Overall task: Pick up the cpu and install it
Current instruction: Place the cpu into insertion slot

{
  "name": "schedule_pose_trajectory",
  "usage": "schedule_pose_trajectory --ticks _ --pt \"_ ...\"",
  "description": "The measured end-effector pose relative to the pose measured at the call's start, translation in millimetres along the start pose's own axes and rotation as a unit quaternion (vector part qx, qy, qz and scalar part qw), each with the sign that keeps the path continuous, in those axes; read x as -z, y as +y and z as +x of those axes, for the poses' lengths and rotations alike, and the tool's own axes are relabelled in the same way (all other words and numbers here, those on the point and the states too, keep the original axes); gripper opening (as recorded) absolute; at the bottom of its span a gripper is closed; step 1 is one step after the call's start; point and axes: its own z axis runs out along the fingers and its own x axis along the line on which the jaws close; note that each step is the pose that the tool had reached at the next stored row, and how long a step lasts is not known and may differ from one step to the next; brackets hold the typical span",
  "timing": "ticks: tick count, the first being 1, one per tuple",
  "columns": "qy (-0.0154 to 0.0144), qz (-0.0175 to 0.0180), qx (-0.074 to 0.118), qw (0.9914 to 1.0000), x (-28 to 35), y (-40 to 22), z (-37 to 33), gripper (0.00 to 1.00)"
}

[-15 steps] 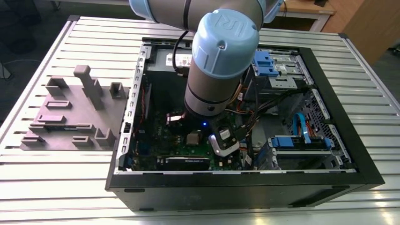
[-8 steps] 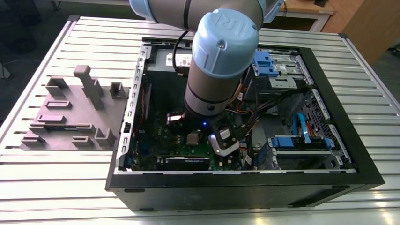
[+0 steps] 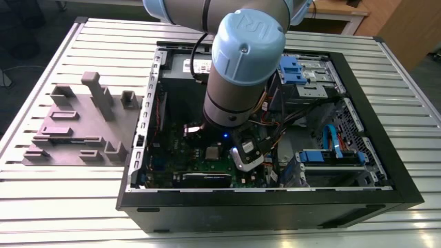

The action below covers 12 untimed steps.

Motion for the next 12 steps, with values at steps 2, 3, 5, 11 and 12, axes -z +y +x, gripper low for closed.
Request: schedule_pose_trajectory --ticks 2,3,5,11,12 --pt "0.0000 -0.0002 0.000 1.00000 0.0 -0.3 0.0 0.47" --pt "0.0000 -0.0002 0.000 1.00000 0.0 -0.6 0.0 0.47" --pt "0.0000 -0.0003 0.000 1.00000 0.0 -1.0 0.1 0.47" --pt "0.0000 0.0000 0.000 1.00000 -0.4 -1.3 0.1 0.45" --pt "0.0000 -0.0001 0.000 1.00000 -0.4 -1.3 0.0 0.41"
